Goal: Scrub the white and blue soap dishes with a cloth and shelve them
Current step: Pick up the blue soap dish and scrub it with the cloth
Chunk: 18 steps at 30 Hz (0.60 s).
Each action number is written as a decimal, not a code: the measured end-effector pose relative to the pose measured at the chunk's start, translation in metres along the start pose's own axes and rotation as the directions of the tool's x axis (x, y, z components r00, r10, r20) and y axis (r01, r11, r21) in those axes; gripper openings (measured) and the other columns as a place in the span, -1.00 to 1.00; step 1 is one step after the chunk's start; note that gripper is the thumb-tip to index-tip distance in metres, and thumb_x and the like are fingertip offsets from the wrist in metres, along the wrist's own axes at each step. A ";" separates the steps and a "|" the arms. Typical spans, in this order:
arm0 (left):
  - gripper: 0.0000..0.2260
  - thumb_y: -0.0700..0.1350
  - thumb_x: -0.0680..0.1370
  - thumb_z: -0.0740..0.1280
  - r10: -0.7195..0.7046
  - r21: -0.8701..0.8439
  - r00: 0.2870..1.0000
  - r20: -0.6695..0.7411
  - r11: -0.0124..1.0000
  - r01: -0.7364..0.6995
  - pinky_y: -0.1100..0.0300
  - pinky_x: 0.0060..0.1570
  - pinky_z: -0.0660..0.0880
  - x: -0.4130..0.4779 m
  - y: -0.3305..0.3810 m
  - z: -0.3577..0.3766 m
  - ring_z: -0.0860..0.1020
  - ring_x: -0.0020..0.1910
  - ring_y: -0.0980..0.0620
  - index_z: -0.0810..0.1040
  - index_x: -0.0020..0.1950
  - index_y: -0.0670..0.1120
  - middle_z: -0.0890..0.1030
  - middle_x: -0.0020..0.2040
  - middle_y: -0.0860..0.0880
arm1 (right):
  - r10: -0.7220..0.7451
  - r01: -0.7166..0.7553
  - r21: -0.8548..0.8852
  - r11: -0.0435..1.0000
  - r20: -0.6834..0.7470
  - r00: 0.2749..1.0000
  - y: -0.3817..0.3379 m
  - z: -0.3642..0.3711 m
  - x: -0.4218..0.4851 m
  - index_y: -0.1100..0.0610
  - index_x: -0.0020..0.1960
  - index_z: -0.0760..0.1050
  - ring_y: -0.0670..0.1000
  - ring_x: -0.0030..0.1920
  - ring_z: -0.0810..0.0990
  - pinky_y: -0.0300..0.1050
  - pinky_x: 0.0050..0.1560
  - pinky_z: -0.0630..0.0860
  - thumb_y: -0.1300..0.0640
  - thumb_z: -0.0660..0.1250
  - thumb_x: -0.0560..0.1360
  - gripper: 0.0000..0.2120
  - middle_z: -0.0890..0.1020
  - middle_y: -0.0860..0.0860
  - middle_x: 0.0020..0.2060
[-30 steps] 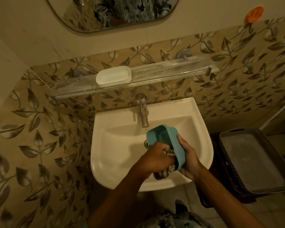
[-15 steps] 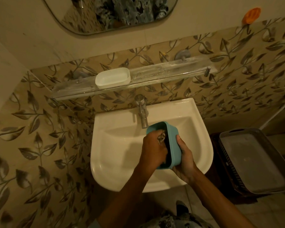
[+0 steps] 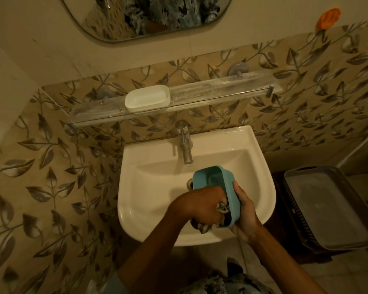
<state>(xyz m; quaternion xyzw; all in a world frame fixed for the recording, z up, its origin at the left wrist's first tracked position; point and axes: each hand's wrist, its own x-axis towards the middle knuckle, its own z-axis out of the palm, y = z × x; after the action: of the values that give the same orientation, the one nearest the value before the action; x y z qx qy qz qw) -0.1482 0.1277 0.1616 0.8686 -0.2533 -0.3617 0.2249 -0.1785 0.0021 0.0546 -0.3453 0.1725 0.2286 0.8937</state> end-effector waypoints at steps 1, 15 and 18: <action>-0.78 -0.26 0.47 0.36 0.012 0.010 1.000 0.022 1.000 -0.012 0.35 -0.34 0.47 0.000 -0.002 -0.004 0.63 -0.08 -0.10 0.59 0.10 -0.20 0.66 -0.01 -0.17 | 0.002 -0.002 0.005 1.000 0.005 1.000 0.003 0.000 0.000 0.15 0.23 0.58 0.21 0.15 0.62 0.10 0.09 0.60 -0.22 0.22 0.48 -0.47 0.59 0.27 0.20; -0.74 -0.14 0.50 0.35 0.060 0.235 0.663 -0.747 0.956 0.178 0.13 -0.06 0.53 0.023 -0.004 0.011 0.59 0.03 -0.07 0.56 0.18 -0.16 0.61 0.08 -0.13 | -0.038 0.035 0.074 0.997 0.038 0.999 -0.015 0.025 0.018 0.05 0.17 0.61 0.17 0.07 0.62 0.14 -0.11 0.63 -0.22 0.24 0.44 -0.53 0.64 0.19 0.09; -0.78 -0.11 0.54 0.31 -0.070 0.185 0.740 -0.669 0.949 0.257 0.19 -0.21 0.45 0.023 -0.002 0.013 0.61 -0.04 -0.07 0.54 0.15 -0.14 0.62 0.05 -0.12 | -0.033 0.029 0.096 0.995 0.042 0.999 -0.012 0.023 0.019 0.09 0.22 0.56 0.17 0.07 0.60 0.08 -0.13 0.63 -0.22 0.24 0.44 -0.49 0.62 0.21 0.11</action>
<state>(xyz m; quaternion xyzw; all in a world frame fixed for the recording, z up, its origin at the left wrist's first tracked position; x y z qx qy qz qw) -0.1436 0.1124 0.1408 0.9807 -0.1268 -0.0166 0.1479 -0.1526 0.0160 0.0684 -0.2999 0.1584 0.2136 0.9161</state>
